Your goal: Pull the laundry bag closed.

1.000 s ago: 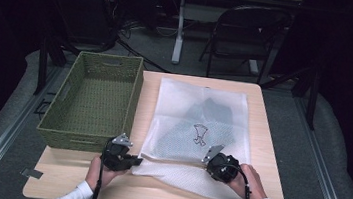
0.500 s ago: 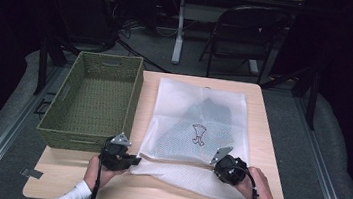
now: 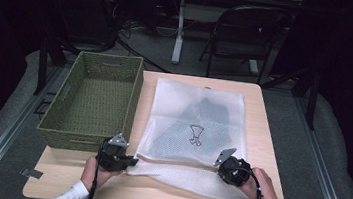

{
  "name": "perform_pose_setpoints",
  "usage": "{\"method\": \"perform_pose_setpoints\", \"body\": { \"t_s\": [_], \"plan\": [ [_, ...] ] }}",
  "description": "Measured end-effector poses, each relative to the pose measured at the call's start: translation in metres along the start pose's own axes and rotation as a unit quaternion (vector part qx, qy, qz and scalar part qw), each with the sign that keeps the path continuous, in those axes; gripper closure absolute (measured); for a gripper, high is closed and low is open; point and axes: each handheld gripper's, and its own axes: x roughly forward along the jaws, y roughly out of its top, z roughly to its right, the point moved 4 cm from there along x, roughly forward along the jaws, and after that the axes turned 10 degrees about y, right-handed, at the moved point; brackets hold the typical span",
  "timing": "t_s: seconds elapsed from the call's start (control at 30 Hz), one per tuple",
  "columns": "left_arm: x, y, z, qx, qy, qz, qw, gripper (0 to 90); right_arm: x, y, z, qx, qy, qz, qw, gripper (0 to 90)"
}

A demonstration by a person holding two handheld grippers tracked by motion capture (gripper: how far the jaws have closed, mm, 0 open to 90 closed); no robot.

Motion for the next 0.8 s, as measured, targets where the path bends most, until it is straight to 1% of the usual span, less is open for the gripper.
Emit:
{"method": "perform_pose_setpoints", "body": {
  "t_s": [0.07,0.17,0.2,0.23,0.27,0.3,0.33,0.37,0.47,0.5,0.53,0.57,0.77,0.8],
  "plan": [
    [-0.001,0.000,0.000,-0.008,-0.002,0.001,1.0000,85.1,-0.001,-0.002,0.001,0.003,0.001,0.002,1.0000,81.8],
    [-0.003,-0.001,-0.002,-0.003,0.002,0.000,1.0000,85.1,-0.002,-0.006,0.002,0.006,-0.003,-0.001,1.0000,81.8],
    [-0.003,-0.001,-0.002,-0.003,0.003,0.000,1.0000,85.1,-0.002,-0.007,0.003,0.007,-0.002,0.000,1.0000,81.8],
    [-0.004,-0.001,-0.002,-0.011,0.001,0.004,0.9999,85.1,-0.003,-0.008,0.003,0.007,-0.003,-0.003,1.0000,81.8],
    [-0.005,-0.002,-0.004,-0.006,0.003,0.000,1.0000,85.0,-0.003,-0.009,0.004,0.010,-0.004,-0.001,0.9999,81.8],
    [-0.005,-0.002,-0.005,-0.010,0.003,0.002,0.9999,85.0,-0.003,-0.010,0.004,0.011,-0.003,-0.001,0.9999,81.8],
    [-0.006,-0.002,-0.006,-0.008,0.006,0.002,0.9999,85.0,-0.004,-0.012,0.005,0.013,-0.005,-0.006,0.9999,81.7],
    [-0.006,-0.002,-0.007,-0.011,0.006,0.003,0.9999,85.1,-0.004,-0.013,0.005,0.014,-0.006,-0.004,0.9999,81.7],
    [-0.008,-0.004,-0.008,-0.010,0.007,0.001,0.9999,85.0,-0.006,-0.017,0.006,0.019,-0.008,-0.006,0.9998,81.7],
    [-0.009,-0.007,-0.010,-0.009,0.011,-0.003,0.9999,85.1,-0.007,-0.018,0.007,0.019,-0.009,-0.007,0.9998,81.7],
    [-0.009,-0.007,-0.010,-0.009,0.011,-0.003,0.9999,85.1,-0.007,-0.018,0.007,0.019,-0.009,-0.007,0.9998,81.7],
    [-0.009,-0.007,-0.010,-0.009,0.011,-0.003,0.9999,85.1,-0.008,-0.026,0.011,0.032,-0.012,-0.010,0.9994,81.7],
    [-0.009,-0.007,-0.010,-0.009,0.011,-0.003,0.9999,85.1,-0.008,-0.026,0.011,0.032,-0.012,-0.010,0.9994,81.6],
    [-0.010,-0.008,-0.011,-0.010,0.014,-0.003,0.9998,85.1,-0.008,-0.026,0.011,0.032,-0.012,-0.010,0.9994,81.6]
  ]
}}
